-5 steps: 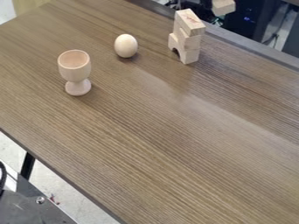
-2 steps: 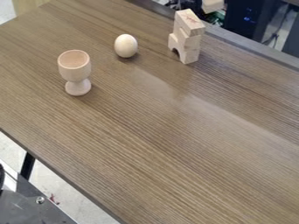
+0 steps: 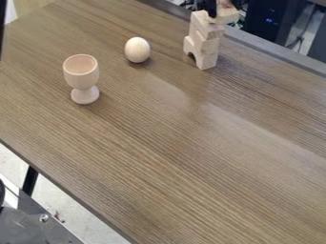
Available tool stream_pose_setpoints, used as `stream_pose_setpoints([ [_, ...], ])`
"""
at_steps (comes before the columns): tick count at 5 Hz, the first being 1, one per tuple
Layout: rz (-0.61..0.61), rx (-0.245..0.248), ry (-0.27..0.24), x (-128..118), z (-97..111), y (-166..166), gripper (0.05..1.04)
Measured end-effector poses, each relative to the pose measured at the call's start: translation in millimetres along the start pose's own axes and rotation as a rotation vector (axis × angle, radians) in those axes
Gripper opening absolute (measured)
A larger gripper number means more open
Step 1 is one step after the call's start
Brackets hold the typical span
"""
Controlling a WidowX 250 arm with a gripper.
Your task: Take the rectangular block in the middle of the table and put it on top of the tower
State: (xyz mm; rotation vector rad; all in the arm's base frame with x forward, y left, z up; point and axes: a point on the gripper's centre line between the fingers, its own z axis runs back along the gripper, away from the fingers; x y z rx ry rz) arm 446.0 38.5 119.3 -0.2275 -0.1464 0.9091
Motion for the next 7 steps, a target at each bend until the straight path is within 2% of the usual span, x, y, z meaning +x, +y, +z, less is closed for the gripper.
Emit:
stream_pose_setpoints([
  [7, 0.030, 0.021, -0.011, 12.2, -6.7, 6.5, 0.552],
])
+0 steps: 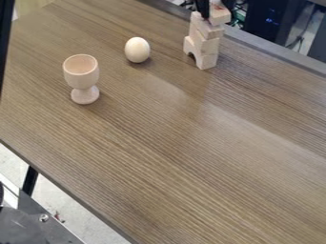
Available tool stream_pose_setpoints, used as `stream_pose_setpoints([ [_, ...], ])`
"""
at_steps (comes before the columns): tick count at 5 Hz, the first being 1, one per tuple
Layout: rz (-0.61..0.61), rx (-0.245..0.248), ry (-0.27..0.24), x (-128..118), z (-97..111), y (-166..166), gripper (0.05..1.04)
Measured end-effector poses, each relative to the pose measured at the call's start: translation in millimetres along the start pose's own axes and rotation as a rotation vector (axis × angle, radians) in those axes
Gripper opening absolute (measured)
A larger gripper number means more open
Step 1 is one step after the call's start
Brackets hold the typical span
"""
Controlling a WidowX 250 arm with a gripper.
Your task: Take the rectangular block in the middle of the table and put it on top of the tower
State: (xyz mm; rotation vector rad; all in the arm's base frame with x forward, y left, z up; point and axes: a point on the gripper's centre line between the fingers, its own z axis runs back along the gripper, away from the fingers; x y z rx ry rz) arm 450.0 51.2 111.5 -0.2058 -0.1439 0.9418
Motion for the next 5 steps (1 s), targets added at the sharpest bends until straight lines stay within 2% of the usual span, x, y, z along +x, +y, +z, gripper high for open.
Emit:
stream_pose_setpoints([
  [2, -0.001, 0.004, -0.002, 0.0, -1.1, 1.3, 0.552],
  [3, -0.002, 0.007, -0.004, 0.3, -1.1, 1.7, 0.618],
  [4, 0.010, 0.025, 0.002, -0.6, -1.8, 4.5, 0.896],
  [5, 0.013, 0.029, 0.007, -1.3, -1.7, 5.2, 1.011],
])
